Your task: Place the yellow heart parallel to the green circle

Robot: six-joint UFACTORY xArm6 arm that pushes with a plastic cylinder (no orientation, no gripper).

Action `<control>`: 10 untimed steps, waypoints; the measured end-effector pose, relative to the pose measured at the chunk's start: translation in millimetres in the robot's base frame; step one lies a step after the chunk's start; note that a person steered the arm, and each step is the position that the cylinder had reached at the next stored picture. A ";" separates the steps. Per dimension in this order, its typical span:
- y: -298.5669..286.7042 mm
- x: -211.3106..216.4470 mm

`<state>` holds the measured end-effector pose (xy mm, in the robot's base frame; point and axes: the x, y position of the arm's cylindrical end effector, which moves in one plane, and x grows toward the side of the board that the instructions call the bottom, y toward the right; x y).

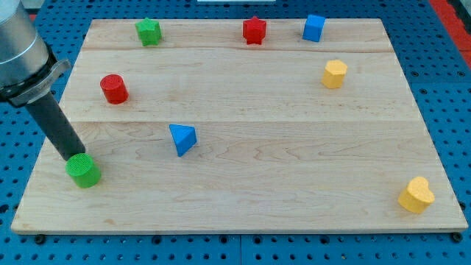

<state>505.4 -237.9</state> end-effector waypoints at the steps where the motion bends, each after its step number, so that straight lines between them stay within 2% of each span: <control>1: 9.6 -13.2; 2: 45.0 -16.5; 4: 133.6 13.3; 5: 222.6 29.6; 7: 446.5 31.1; 8: 536.0 30.2; 9: 543.0 59.7; 10: 510.5 85.1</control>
<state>590.6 272.6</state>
